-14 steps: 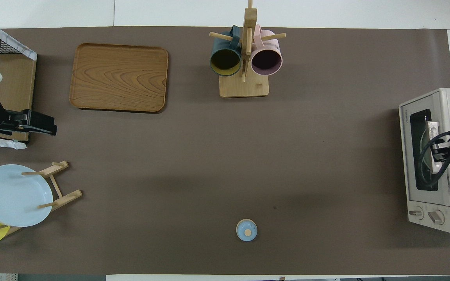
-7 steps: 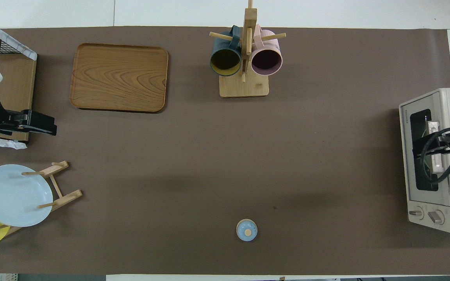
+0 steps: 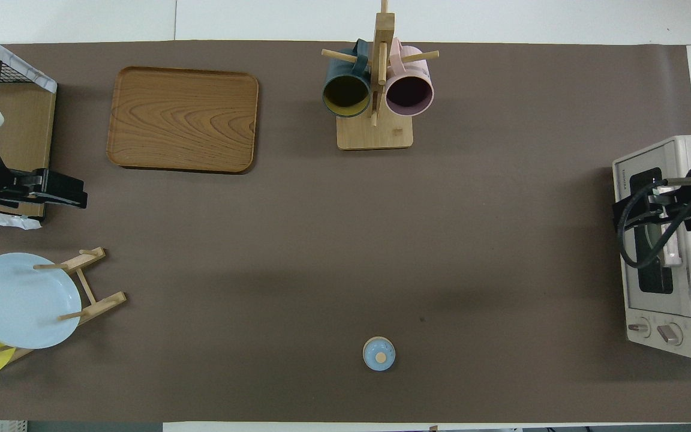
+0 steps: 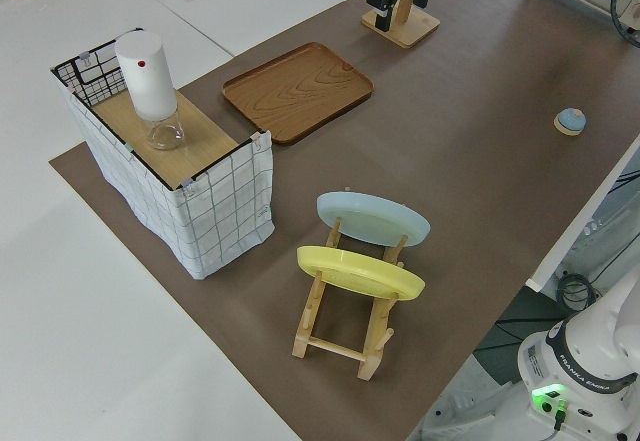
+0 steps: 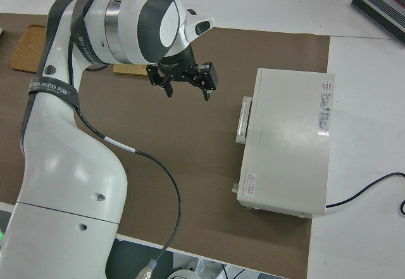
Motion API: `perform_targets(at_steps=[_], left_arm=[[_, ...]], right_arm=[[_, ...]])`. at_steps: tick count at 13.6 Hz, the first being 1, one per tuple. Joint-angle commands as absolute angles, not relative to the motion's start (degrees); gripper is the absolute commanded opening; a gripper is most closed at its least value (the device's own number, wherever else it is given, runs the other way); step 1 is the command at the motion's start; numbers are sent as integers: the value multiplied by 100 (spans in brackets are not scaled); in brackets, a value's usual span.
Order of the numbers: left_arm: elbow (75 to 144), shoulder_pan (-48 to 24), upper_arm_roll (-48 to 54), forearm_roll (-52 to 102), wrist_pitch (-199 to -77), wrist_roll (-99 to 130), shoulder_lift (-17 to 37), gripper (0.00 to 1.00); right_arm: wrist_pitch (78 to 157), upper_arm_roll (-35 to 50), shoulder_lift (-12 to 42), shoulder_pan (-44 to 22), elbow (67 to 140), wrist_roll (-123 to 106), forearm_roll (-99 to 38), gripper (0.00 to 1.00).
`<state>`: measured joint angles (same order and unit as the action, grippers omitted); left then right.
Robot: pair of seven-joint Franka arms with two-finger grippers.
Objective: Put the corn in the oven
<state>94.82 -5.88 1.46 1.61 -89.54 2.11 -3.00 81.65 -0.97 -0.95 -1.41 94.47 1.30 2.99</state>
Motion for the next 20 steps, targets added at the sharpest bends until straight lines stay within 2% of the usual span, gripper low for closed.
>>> perform_targets(at_steps=[1, 9, 20], left_arm=[[9562, -571, 167, 88, -8930, 237, -404, 100], [9562, -571, 167, 88, -8930, 237, -404, 100], [9562, -571, 167, 88, -8930, 237, -404, 100]], right_arm=[[8095, -158, -61, -132, 9395, 176, 167, 100], [8455, -123, -88, 141, 9501, 106, 158, 100], [8411, -167, -70, 132, 9308, 18, 53, 100]])
